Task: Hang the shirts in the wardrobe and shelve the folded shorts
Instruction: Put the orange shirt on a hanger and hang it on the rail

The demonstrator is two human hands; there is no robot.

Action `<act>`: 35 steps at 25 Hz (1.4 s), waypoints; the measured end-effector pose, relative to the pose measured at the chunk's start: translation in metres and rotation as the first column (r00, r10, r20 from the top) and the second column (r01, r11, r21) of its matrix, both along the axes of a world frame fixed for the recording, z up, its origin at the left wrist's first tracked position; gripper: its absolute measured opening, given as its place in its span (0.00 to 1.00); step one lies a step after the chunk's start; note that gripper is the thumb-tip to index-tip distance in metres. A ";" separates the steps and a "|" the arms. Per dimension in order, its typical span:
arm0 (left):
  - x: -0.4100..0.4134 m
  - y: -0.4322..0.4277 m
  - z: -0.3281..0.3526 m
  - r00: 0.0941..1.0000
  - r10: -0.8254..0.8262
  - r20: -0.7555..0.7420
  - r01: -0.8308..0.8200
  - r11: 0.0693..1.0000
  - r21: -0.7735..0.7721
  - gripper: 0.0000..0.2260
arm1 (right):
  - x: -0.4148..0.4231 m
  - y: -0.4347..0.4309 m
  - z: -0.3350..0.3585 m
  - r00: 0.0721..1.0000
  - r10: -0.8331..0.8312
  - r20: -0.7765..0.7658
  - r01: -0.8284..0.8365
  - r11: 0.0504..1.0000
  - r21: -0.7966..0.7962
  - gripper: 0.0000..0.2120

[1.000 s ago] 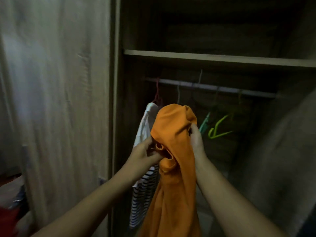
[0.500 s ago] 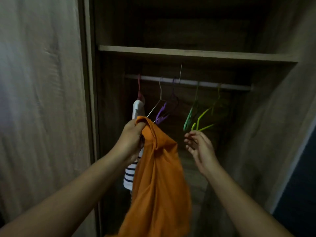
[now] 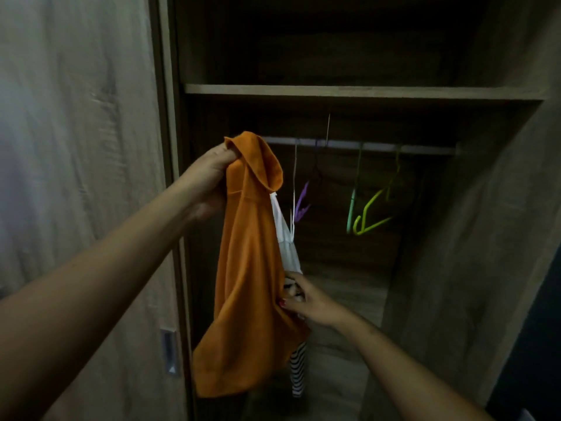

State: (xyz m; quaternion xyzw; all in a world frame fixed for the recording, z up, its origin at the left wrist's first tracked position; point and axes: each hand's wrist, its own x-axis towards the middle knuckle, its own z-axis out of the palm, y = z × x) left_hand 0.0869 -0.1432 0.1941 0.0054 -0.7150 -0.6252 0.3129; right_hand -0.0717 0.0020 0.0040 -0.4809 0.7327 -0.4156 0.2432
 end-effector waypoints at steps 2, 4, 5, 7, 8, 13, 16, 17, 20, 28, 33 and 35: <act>0.002 -0.016 -0.001 0.999 -0.033 -0.007 0.033 0.999 -0.006 0.06 | 0.004 -0.005 0.003 0.995 0.006 -0.103 -0.002 0.999 0.038 0.09; 0.002 -0.027 -0.006 0.998 -0.066 -0.008 0.067 0.997 0.037 0.07 | 0.006 -0.008 0.004 0.972 -0.024 -0.235 0.037 0.998 0.051 0.09; 0.001 -0.031 -0.010 0.997 -0.075 -0.016 0.076 0.996 0.055 0.08 | 0.007 -0.010 0.005 0.968 -0.047 -0.246 0.061 0.997 0.047 0.12; -0.003 -0.039 -0.021 1.000 -0.024 0.001 0.024 0.999 0.041 0.08 | 0.011 -0.006 0.015 0.986 -0.122 -0.111 0.128 0.990 0.053 0.13; -0.006 -0.043 -0.027 0.998 0.049 0.043 -0.049 0.999 0.011 0.07 | 0.014 -0.004 0.023 0.984 -0.166 0.068 0.163 0.986 0.045 0.12; -0.030 -0.040 -0.082 0.867 0.402 0.295 -0.309 0.897 -0.315 0.06 | 0.021 -0.008 0.076 0.654 -0.184 0.734 0.437 0.884 -0.168 0.10; -0.022 -0.008 -0.109 0.902 0.380 0.207 -0.273 0.870 -0.410 0.06 | 0.025 -0.016 0.100 0.504 -0.162 0.848 0.610 0.762 -0.217 0.07; -0.015 0.008 -0.113 0.935 0.264 0.237 -0.170 0.919 -0.356 0.10 | 0.029 -0.018 0.106 0.504 -0.152 0.850 0.623 0.746 -0.236 0.07; -0.003 0.041 -0.126 0.931 0.014 0.364 0.095 0.956 -0.279 0.22 | 0.032 -0.021 0.109 0.533 -0.135 0.835 0.634 0.717 -0.289 0.11; -0.007 0.009 -0.139 0.950 0.272 0.152 -0.189 0.891 -0.412 0.09 | 0.019 -0.009 0.097 0.688 -0.216 0.693 0.632 0.647 -0.427 0.09; -0.005 -0.007 -0.099 0.931 0.360 0.053 -0.328 0.893 -0.309 0.09 | 0.013 -0.005 0.079 0.912 -0.381 0.150 0.407 0.804 -0.433 0.08; -0.008 -0.004 -0.094 0.960 0.264 0.089 -0.228 0.928 -0.293 0.09 | 0.013 -0.010 0.071 0.960 -0.268 -0.085 0.229 0.922 -0.312 0.12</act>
